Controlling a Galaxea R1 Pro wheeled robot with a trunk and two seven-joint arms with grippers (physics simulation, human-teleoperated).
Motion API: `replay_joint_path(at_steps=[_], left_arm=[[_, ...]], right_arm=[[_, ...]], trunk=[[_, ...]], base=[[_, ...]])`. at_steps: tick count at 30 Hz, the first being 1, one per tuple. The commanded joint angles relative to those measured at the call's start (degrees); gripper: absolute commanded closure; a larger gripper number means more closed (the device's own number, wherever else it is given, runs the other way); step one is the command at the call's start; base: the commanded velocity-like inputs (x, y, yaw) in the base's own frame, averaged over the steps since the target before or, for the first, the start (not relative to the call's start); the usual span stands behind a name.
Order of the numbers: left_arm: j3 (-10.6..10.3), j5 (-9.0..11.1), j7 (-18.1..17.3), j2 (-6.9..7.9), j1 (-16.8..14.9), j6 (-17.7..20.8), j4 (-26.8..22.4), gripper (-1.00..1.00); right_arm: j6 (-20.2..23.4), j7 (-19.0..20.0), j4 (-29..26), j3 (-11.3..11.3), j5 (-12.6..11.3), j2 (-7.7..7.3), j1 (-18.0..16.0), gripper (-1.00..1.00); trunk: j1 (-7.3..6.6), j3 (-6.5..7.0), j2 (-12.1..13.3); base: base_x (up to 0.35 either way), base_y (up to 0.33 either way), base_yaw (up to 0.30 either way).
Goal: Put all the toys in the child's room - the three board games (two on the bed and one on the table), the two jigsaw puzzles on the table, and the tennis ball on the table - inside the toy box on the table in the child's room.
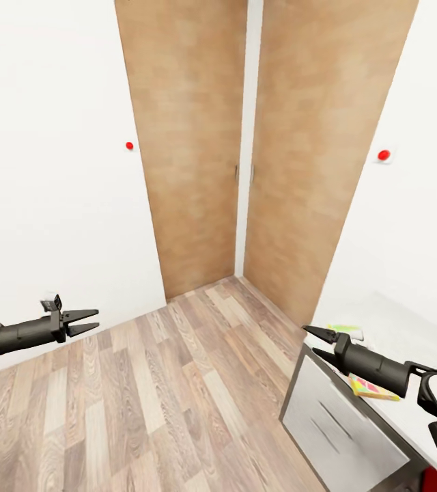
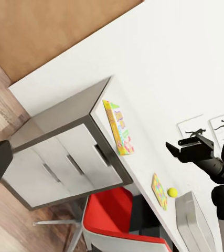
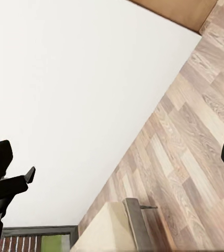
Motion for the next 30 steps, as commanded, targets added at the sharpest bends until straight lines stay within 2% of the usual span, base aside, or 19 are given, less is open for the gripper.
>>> replay_joint_path(at_steps=[1, 8, 21, 24, 27, 30], left_arm=[[0.0, -0.1, -0.2, -0.01, -0.1, 0.6, 0.0, -1.00], [-0.1, -0.1, -0.2, -0.04, -0.1, 0.6, 0.1, -1.00], [-0.2, -0.2, -0.2, -0.56, 0.0, 0.5, 0.1, -1.00], [-0.2, -0.2, -0.2, -0.54, 0.0, 0.5, 0.1, -1.00], [-0.2, -0.2, -0.2, -0.49, 0.0, 0.5, 0.1, -1.00], [-0.2, -0.2, -0.2, -0.39, 0.0, 0.5, 0.1, -1.00]], right_arm=[[0.2, -0.3, 0.0, 0.1, -0.3, -0.01, 0.0, -1.00], [0.2, -0.4, 0.0, 1.8, -0.2, -0.01, 0.0, -1.00], [0.2, -0.6, 0.1, 2.4, 0.0, -0.01, 0.0, -1.00], [0.2, -0.6, 0.1, 2.4, 1.0, -0.01, 0.0, -1.00], [0.2, -0.6, 0.1, 2.4, 3.2, 0.05, 0.0, -1.00], [0.2, -0.6, 0.0, 2.4, 4.0, 0.57, 0.0, -1.00]], trunk=[[0.04, -0.13, -0.1], [0.04, -0.13, -0.1], [0.04, -0.13, -0.1], [0.04, -0.13, -0.1], [0.04, -0.13, -0.1], [0.04, -0.13, -0.1]], base=[[0.000, 0.000, 0.293], [0.000, 0.000, 0.293], [-0.010, 0.000, 0.292], [-0.146, 0.000, 0.293], [-0.163, 0.000, 0.293], [-0.064, 0.000, 0.292]])
